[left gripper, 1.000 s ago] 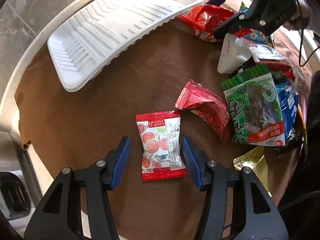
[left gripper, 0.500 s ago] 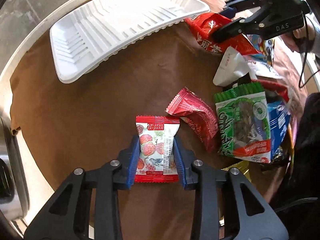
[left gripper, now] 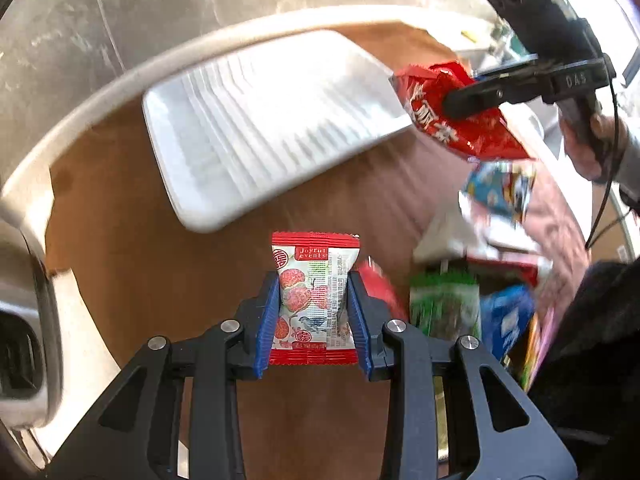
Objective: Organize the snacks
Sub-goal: 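Carry the candy into the tray with the left tool while the right tool drops the chip bag there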
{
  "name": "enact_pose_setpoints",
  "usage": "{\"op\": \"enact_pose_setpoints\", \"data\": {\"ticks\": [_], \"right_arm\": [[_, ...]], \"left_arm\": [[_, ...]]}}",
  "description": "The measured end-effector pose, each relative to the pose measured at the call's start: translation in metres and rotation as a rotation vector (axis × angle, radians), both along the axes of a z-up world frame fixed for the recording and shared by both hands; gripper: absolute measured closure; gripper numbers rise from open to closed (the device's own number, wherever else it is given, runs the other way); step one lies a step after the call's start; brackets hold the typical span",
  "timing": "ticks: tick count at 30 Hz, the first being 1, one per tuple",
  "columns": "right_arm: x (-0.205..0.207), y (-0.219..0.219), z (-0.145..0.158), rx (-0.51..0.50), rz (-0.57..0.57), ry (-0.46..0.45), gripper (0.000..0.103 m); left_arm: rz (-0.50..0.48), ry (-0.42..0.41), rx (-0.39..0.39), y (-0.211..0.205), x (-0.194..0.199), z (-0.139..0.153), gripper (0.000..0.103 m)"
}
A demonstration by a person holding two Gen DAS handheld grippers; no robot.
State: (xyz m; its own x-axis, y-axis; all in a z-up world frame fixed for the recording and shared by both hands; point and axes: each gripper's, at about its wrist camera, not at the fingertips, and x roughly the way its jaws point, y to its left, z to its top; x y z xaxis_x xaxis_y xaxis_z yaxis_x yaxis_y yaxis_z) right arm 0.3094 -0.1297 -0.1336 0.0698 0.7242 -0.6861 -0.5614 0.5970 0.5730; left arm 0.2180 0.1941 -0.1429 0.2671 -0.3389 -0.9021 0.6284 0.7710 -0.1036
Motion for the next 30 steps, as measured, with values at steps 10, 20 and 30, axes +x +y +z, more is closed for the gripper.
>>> {"op": "enact_pose_setpoints", "data": {"ticks": [10, 20, 30], "right_arm": [[0.061, -0.01, 0.005, -0.016, -0.199, -0.056, 0.063], [0.09, -0.001, -0.025, -0.127, -0.255, -0.067, 0.061], [0.079, 0.0, -0.004, -0.178, -0.235, -0.188, 0.035]], "left_arm": [[0.136, -0.045, -0.092, -0.019, 0.091, 0.017, 0.073], [0.243, -0.003, -0.082, -0.027, 0.145, -0.028, 0.07], [0.37, -0.053, -0.052, -0.02, 0.16, -0.032, 0.066]]}}
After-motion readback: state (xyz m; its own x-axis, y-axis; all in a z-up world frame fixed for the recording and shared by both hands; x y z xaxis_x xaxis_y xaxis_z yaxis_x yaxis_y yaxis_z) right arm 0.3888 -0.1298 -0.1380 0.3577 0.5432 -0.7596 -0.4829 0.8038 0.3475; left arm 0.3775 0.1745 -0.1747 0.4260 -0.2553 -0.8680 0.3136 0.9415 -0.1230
